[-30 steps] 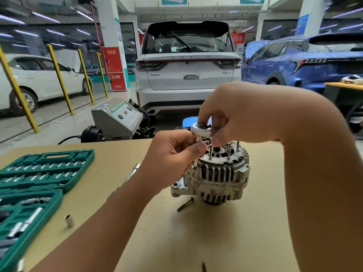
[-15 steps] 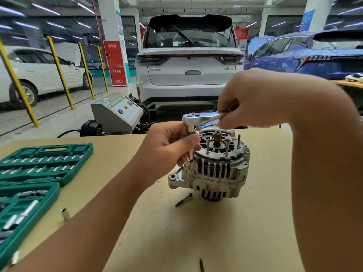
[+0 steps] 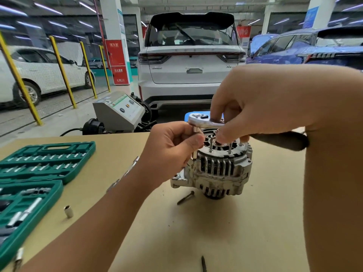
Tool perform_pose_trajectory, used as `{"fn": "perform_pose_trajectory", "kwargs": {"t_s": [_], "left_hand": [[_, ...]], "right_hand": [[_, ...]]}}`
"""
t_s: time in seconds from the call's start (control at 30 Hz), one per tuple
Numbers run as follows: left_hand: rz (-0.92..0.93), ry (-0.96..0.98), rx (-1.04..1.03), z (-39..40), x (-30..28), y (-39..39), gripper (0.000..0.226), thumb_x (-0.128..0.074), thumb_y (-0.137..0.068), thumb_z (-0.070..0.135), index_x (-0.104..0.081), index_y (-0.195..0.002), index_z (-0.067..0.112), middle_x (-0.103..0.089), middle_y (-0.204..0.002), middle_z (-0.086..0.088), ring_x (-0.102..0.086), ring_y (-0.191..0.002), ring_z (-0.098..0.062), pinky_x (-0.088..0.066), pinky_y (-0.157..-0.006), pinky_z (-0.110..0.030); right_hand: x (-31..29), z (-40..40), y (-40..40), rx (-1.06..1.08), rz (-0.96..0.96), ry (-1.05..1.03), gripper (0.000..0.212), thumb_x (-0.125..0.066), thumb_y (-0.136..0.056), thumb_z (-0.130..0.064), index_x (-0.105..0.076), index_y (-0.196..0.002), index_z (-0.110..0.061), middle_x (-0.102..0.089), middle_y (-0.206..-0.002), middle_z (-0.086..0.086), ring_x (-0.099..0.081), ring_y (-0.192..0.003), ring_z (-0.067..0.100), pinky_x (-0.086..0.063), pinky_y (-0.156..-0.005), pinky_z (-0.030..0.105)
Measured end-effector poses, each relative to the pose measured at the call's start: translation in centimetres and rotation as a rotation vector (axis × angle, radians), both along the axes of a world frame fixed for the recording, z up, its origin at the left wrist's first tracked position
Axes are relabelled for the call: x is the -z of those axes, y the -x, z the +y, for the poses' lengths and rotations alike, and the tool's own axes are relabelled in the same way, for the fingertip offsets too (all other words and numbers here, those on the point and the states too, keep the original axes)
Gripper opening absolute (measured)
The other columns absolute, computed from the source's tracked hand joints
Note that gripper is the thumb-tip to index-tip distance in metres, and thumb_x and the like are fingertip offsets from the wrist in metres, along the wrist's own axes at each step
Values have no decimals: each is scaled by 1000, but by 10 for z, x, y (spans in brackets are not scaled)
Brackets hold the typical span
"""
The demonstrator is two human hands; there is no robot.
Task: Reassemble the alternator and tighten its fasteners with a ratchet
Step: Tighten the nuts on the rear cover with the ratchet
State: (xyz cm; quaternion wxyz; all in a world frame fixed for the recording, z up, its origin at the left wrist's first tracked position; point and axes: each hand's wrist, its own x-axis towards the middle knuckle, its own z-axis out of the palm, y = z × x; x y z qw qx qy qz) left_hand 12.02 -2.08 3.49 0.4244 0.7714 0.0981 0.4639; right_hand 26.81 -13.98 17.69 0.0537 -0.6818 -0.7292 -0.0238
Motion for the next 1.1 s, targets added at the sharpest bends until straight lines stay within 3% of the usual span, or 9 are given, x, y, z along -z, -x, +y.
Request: {"fn": "perform_pose_trajectory", "kwargs": {"t_s": [0.13, 0.2, 0.3, 0.47, 0.53, 0.63, 0.8, 1.0, 1.1], "left_hand": [[35, 56, 76, 5, -4, 5, 10, -66, -93, 11, -73, -92, 5, -71, -79, -15, -51, -53, -16, -46, -49, -29], [20, 58, 56, 4, -1, 1, 11, -68, -93, 17, -74, -90, 8, -70, -78, -18, -51, -52, -17, -45, -47, -30], [-25, 23, 16, 1, 3, -2, 18, -72, -93, 24, -75, -92, 6, -63, -71, -27, -47, -48, -21, -42, -43, -32], [12, 78, 111, 4, -1, 1, 11, -68, -93, 17, -77, -86, 18, -71, -79, -17, -50, -52, -17, -45, -47, -27], [11, 67, 86, 3, 0, -1, 10, -69, -93, 18, -77, -87, 17, -70, -77, -17, -50, -51, -17, -46, -46, -28], [-18, 35, 49, 2, 2, -2, 6, -71, -93, 16, -75, -92, 12, -62, -71, -24, -48, -48, -22, -45, -45, -31], [4, 48, 108, 4, -3, 5, 7, -67, -93, 12, -74, -91, 13, -65, -79, -21, -50, -52, -16, -46, -47, -28], [-42, 72, 41, -3, 1, -3, 10, -68, -92, 19, -77, -91, 23, -70, -71, -5, -52, -50, -8, -44, -48, -22], [-4, 99, 61, -2, -1, -2, 13, -66, -93, 20, -77, -88, 26, -72, -77, -12, -49, -50, -13, -42, -46, -27]], "right_hand": [[7, 9, -3, 35, 30, -125, 24, -70, -89, -16, -75, -95, -39, -64, -70, -15, -59, -66, 4, -41, -55, 25], [7, 8, 0, 13, 6, -111, 9, -72, -86, -27, -77, -90, -34, -65, -64, -11, -61, -64, 6, -46, -56, 26], [0, -2, 2, -25, 48, 30, 24, -73, -70, -51, -76, -85, -31, -68, -59, -23, -64, -54, -4, -53, -61, 28], [6, 7, -6, 37, 45, -143, 25, -72, -87, -16, -76, -97, -38, -67, -76, -15, -60, -71, 7, -51, -62, 27], [6, 7, -2, 30, -8, -141, 9, -75, -84, -30, -78, -92, -32, -66, -67, -12, -58, -66, 6, -47, -60, 25], [-1, -4, 0, -33, 46, 30, 31, -72, -68, -55, -76, -83, -28, -69, -59, -17, -63, -53, 1, -54, -60, 30], [1, 1, -9, -32, 118, -65, 20, -77, -85, -21, -76, -99, -36, -71, -68, -15, -66, -66, 4, -51, -65, 30], [1, -1, -1, -19, 66, 39, 19, -76, -75, -43, -76, -84, -26, -70, -58, -15, -64, -51, -1, -54, -60, 30], [1, 4, -9, 46, 91, -47, 19, -75, -85, -20, -76, -96, -36, -69, -66, -17, -64, -61, 0, -47, -59, 27]]}}
